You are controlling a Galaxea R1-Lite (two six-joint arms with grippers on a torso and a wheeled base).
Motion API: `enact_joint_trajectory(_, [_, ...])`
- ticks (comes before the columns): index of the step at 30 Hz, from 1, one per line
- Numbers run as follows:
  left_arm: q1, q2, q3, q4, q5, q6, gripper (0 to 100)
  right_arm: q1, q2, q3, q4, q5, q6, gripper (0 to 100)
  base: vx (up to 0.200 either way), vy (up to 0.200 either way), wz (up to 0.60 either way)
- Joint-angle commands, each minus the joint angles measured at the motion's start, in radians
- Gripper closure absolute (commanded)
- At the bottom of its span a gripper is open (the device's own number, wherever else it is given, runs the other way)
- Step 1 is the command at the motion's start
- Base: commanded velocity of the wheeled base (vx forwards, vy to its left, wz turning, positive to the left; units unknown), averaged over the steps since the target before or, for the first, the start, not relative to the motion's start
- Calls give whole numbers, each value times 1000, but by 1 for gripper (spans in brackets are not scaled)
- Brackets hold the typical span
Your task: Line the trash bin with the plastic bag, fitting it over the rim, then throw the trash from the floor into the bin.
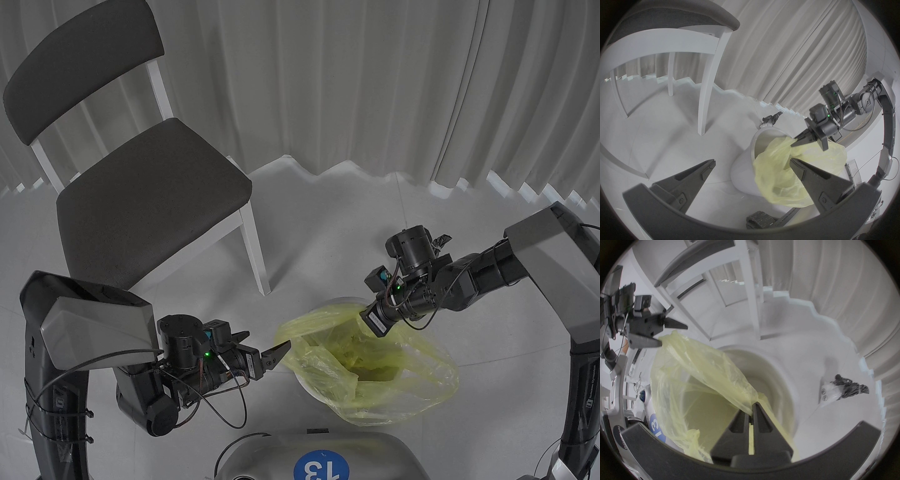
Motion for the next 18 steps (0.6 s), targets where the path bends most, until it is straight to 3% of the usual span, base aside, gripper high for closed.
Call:
enact_joint_trajectory(1, [3,-3,-1,0,0,-1,0,-20,-13,-69,2,0,-1,100,0,0,0])
enact_joint_trajectory(8, [4,-1,2,0,0,-1,0,-38,17,-209,86,-9,-1,100,0,0,0])
enact_joint_trajectory(18, [4,0,2,0,0,-1,0,-51,73,-313,81,-43,-11,100,0,0,0])
